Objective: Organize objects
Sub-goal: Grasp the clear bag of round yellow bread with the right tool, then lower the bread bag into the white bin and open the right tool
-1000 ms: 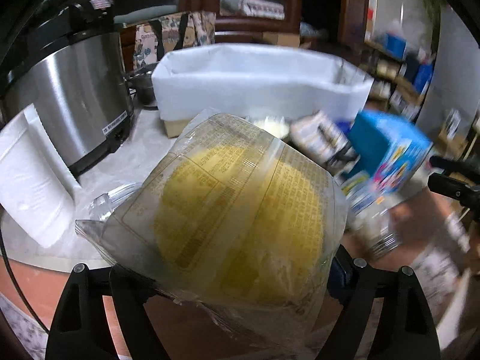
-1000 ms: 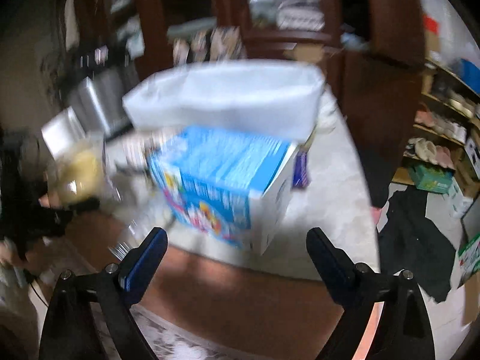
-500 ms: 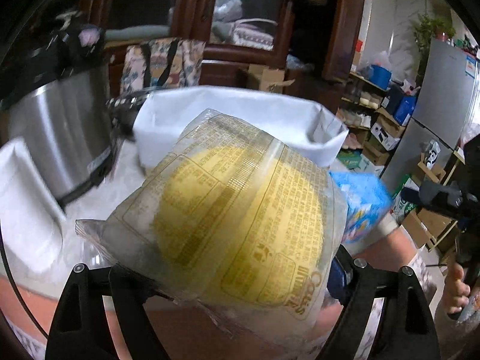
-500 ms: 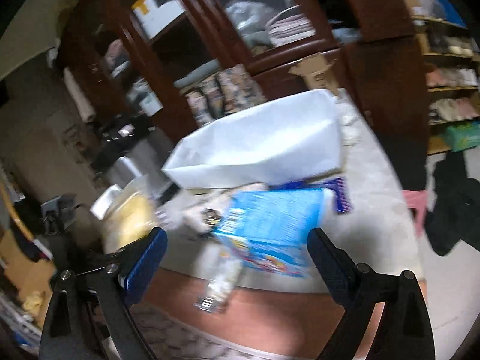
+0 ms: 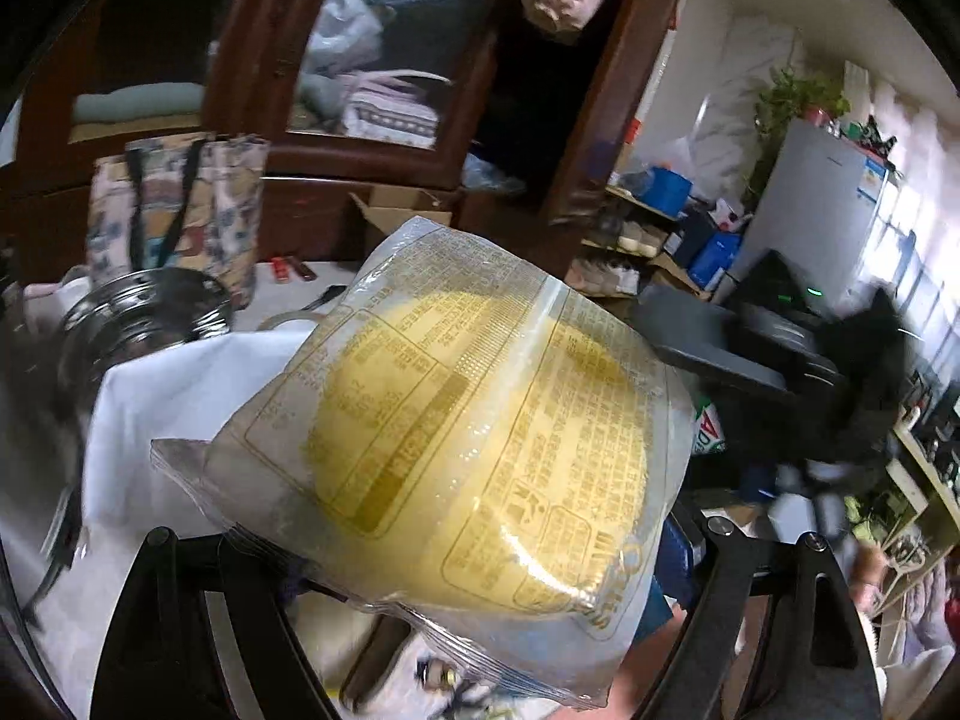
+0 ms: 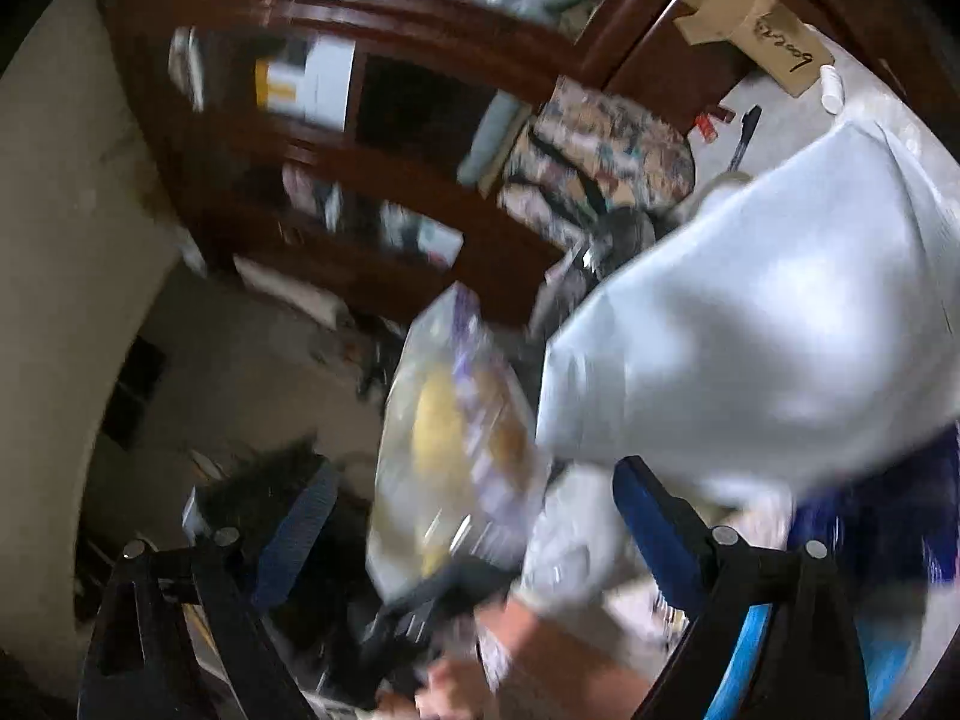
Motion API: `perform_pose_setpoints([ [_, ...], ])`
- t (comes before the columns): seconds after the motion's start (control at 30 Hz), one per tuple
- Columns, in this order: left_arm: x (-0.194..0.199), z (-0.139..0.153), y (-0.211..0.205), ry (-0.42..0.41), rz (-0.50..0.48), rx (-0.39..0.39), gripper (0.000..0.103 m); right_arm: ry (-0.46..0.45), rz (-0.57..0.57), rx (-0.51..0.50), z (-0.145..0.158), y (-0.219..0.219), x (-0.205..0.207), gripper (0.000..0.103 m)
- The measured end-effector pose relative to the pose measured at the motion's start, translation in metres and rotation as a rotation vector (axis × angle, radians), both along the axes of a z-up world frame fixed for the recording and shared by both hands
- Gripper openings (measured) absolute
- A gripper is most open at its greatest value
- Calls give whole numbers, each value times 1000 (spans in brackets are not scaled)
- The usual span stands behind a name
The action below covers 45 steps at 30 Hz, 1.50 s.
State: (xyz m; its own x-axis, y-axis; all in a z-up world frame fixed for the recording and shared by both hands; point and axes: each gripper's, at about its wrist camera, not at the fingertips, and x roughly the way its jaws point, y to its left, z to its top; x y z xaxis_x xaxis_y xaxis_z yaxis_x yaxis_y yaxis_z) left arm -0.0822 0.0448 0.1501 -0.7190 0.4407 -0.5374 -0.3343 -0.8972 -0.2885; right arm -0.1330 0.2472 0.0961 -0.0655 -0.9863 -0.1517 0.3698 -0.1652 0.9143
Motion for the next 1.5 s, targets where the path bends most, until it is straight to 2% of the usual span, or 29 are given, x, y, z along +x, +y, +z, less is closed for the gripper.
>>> perform_pose_setpoints([
  [0.03, -6, -2, 3, -4, 1, -11, 85, -9, -6, 6, -3, -1, -8, 61],
  [0.1, -24, -13, 8, -38, 31, -46, 86, -26, -1, -22, -14, -3, -24, 44],
  [0.13, -32, -18, 9, -55, 20, -36, 86, -24, -17, -3, -18, -2, -28, 43],
  [0.27, -57, -48, 2, -168, -38, 100, 86, -9, -120, 81, -24, 11, -33, 38],
  [0.33, -62, -58, 1, -249, -56, 106, 85, 54, -235, 164, -18, 19, -30, 36],
  [0.37, -62, -61, 1, -265, -51, 102, 82, 105, -309, 233, -13, 21, -29, 36],
  [0.47, -49, -51, -3, -165, 13, 63, 81, 233, -479, 387, -1, 25, -20, 36],
  [0.6, -26, -37, -2, -31, 107, -29, 81, 342, -555, 486, 3, 19, -6, 36],
  [0.73, -17, -35, 8, 56, 187, -160, 82, 466, -612, 661, 7, -2, 6, 36],
  [0.8, -15, -36, 10, 71, 206, -198, 82, 455, -593, 654, 4, -3, 4, 36],
  [0.97, -20, -40, 11, 48, 213, -206, 82, 420, -610, 707, 0, 3, 2, 38],
  [1.1, -20, -47, 8, 11, 230, -205, 82, 374, -597, 655, -1, 13, 3, 38],
  [1.13, -20, -48, 8, 9, 230, -202, 82, 376, -604, 650, 2, 14, 4, 41],
  [1.2, -18, -51, 7, 12, 238, -195, 82, 393, -623, 647, 7, 18, 7, 61],
  [1.23, -17, -51, 7, 14, 241, -194, 82, 397, -633, 644, 8, 19, 9, 64],
  [1.5, -8, -46, 7, 38, 213, -157, 78, 387, -581, 602, 14, 23, 18, 64],
])
